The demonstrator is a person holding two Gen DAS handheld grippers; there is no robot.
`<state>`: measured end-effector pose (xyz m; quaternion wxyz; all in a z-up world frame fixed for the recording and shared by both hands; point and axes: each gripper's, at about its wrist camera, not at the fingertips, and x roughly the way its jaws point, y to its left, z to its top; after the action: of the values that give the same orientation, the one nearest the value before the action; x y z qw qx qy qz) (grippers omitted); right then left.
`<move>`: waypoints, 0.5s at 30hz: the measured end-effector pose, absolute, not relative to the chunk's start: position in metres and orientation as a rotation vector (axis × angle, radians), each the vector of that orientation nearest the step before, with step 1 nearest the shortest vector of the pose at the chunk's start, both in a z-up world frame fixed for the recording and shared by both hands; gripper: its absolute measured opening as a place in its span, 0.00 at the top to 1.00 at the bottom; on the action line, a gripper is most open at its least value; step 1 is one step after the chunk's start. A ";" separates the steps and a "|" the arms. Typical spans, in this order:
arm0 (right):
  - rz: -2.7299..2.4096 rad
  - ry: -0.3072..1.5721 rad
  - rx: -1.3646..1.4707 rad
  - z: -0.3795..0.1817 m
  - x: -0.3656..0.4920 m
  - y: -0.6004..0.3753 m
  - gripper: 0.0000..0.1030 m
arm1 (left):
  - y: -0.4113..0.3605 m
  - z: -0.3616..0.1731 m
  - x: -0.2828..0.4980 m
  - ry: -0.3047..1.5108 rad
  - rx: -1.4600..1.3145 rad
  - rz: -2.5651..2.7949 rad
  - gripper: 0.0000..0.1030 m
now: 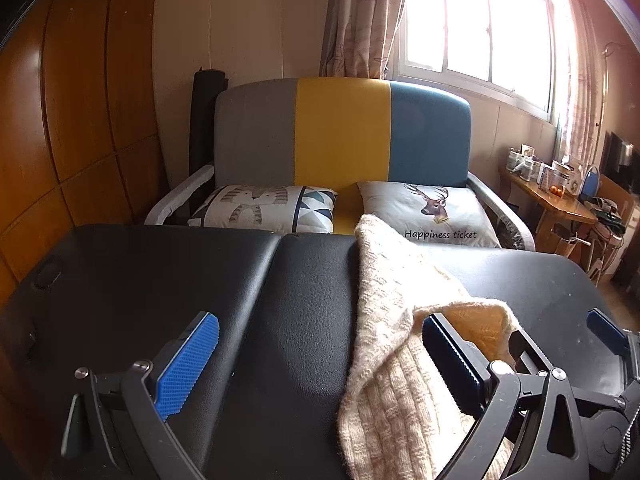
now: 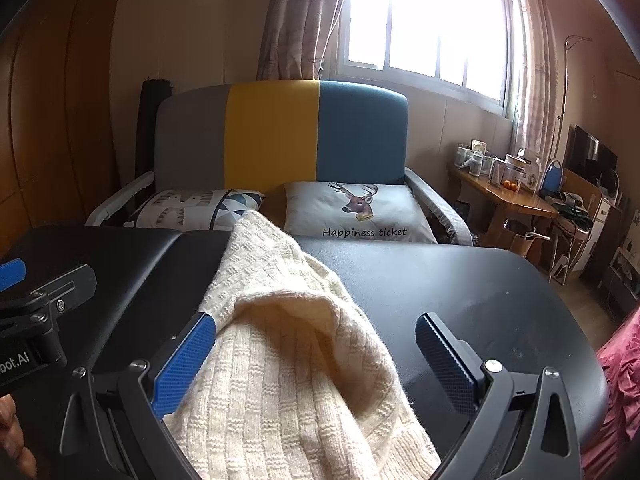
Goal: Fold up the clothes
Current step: 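Reach both grippers toward the bunched cream sweater on the black bench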
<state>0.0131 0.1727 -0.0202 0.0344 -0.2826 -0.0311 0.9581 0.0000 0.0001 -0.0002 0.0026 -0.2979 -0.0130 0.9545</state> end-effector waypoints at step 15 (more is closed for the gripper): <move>2.916 -0.067 -0.951 -0.037 0.007 0.176 0.00 | -0.004 -0.029 -0.004 -0.128 -1.001 2.827 0.00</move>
<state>0.0074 0.1763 -0.0368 0.0370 -0.3098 -0.0218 0.9498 -0.0039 -0.0040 -0.0289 0.0697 -0.3326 -0.0424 0.9395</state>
